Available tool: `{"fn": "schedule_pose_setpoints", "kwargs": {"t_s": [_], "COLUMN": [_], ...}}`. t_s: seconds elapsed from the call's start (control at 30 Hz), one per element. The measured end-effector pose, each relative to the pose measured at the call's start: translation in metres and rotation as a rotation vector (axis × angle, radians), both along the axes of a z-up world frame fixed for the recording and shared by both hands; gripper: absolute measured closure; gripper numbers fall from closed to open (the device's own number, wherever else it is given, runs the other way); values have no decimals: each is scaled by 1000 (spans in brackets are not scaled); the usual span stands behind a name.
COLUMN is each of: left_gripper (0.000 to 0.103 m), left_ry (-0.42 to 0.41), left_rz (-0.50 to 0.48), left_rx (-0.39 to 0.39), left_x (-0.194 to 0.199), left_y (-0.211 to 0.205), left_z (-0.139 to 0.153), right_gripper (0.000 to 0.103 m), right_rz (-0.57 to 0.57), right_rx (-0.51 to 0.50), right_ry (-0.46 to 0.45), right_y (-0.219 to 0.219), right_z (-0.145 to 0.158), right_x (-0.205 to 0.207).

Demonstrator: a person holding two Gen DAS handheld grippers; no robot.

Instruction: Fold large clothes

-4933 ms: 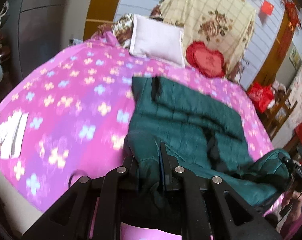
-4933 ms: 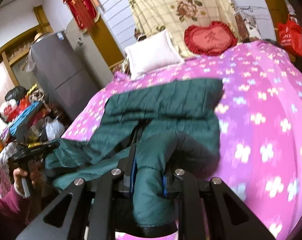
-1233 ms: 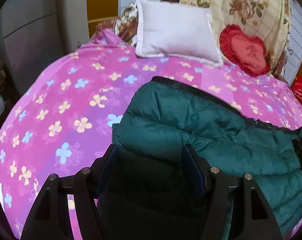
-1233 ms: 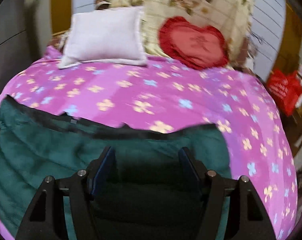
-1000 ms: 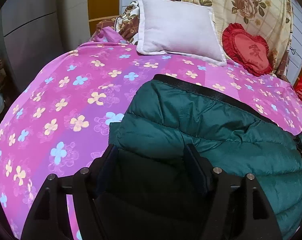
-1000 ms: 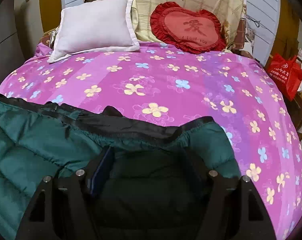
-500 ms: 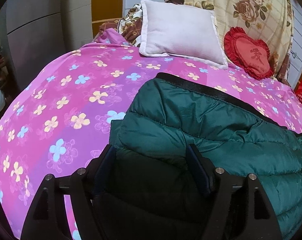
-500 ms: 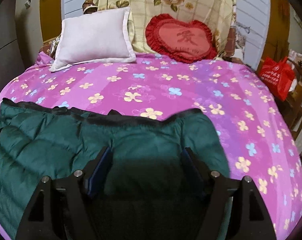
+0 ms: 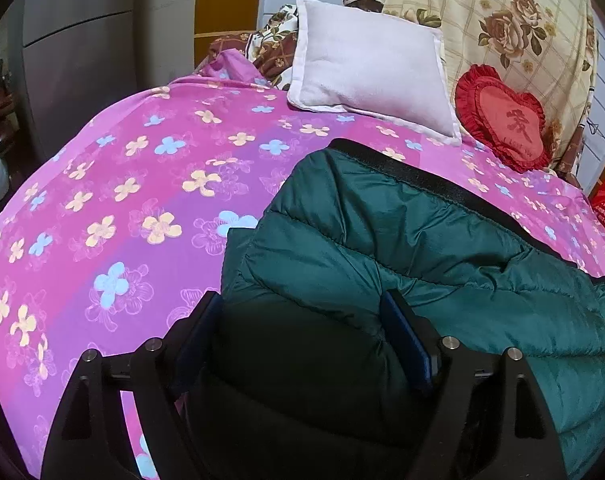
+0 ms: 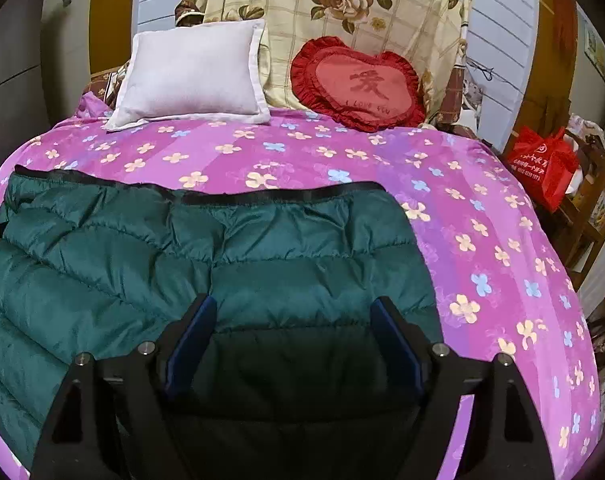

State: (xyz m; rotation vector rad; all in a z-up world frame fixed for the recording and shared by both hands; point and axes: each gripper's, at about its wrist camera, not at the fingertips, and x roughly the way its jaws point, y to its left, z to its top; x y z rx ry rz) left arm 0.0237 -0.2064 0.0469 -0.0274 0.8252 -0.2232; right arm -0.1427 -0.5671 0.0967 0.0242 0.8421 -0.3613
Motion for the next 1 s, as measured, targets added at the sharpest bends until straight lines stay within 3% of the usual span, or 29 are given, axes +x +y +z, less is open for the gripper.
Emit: {"fn": "schedule_pose_setpoints", "kwargs": {"t_s": [0.23,0.4,0.63,0.83,1.0], "left_gripper": [40,40,40,40,40], "left_ry": [11,13,-21,-26,-32], "left_rz": [-1,-30,-54,-78,-78], "left_rx": [3,8,31,44,20], "left_x": [-1,-18,-48,-68,-77], "left_y": [2,14,26,28,34], "left_z": [2,17,32,37,36], "right_gripper": [9,9,9,8,8], "right_rz": [-13,4,0,-31,-25], "right_rx": [104,119,252,224,250], "right_ry": [15,-13,-87,-28,-53], "right_y": [-18,-16,-20,-22,-23], "right_z": [-18,-1,14,-7,5], "right_x": [5,-10,-53,-57,-62]}}
